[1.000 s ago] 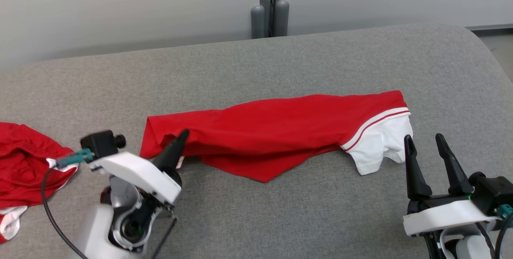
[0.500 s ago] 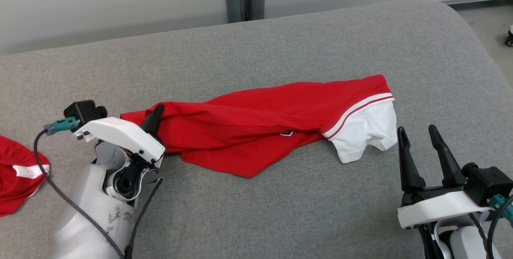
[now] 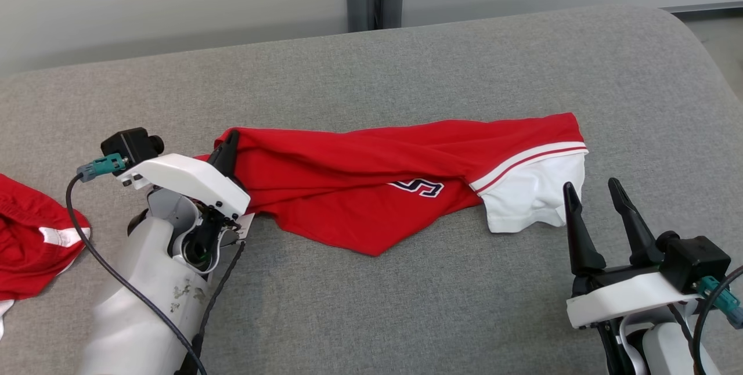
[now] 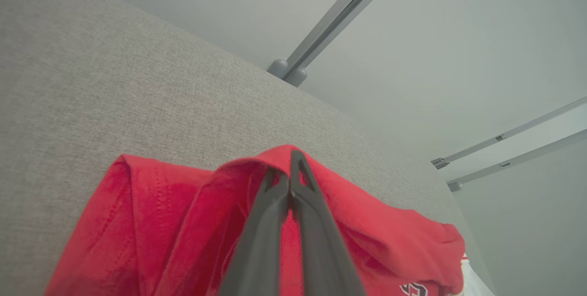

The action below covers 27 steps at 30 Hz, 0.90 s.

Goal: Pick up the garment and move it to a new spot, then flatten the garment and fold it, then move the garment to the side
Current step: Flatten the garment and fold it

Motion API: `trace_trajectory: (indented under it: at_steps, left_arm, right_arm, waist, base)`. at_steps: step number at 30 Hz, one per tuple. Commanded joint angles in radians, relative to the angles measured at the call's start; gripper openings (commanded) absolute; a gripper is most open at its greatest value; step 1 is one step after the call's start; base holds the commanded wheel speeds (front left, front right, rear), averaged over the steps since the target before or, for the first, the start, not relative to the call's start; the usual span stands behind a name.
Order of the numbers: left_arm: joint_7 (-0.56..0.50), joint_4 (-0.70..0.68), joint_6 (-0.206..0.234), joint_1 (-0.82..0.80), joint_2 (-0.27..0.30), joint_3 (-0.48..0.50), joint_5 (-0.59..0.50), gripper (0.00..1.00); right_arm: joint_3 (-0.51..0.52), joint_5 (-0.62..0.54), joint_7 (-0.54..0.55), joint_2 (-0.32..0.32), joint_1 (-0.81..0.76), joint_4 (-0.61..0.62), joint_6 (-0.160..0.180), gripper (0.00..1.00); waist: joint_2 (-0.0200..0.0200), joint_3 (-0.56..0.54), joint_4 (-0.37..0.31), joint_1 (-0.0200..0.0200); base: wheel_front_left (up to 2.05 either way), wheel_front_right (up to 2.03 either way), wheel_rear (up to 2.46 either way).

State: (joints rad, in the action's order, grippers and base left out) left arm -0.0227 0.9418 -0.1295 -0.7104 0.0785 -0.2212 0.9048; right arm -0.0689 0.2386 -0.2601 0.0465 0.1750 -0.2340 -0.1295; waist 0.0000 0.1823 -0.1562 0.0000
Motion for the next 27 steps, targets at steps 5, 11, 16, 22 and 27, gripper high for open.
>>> trace_trajectory:
  at_steps: [5, 11, 16, 22, 27]
  left_arm:
    - [0.007, -0.010, -0.002, -0.010, 0.001, -0.056, 0.055, 1.00]
    - [0.051, -0.056, -0.002, 0.031, 0.032, -0.135, 0.082, 1.00]
    - [0.129, -0.088, -0.002, 0.075, 0.078, -0.189, 0.066, 1.00]
    - [0.238, -0.147, -0.002, 0.157, 0.136, -0.224, 0.029, 1.00]
    - [0.288, -0.276, 0.048, 0.252, 0.183, -0.190, -0.057, 1.00]
  right_arm:
    - [0.006, -0.006, -0.003, 0.007, 0.004, -0.004, -0.002, 1.00]
    - [0.009, -0.001, -0.003, 0.007, -0.001, -0.013, -0.002, 1.00]
    - [0.015, 0.005, -0.003, 0.007, -0.012, -0.016, -0.002, 1.00]
    - [0.037, 0.005, -0.003, 0.007, -0.027, -0.004, -0.002, 1.00]
    - [0.055, 0.005, -0.003, 0.007, -0.048, 0.019, -0.002, 1.00]
  waist:
    - [0.0000, -0.006, 0.011, 0.0000]
    - [0.0000, -0.023, 0.027, 0.0000]
    - [0.0000, -0.039, 0.038, 0.0000]
    - [0.0000, -0.060, 0.056, 0.0000]
    - [0.0000, -0.076, 0.080, 0.0000]
  base:
    - [0.00, 0.00, 0.00]
    - [0.00, 0.00, 0.00]
    - [0.00, 0.00, 0.00]
    - [0.00, 0.00, 0.00]
    - [0.00, 0.00, 0.00]
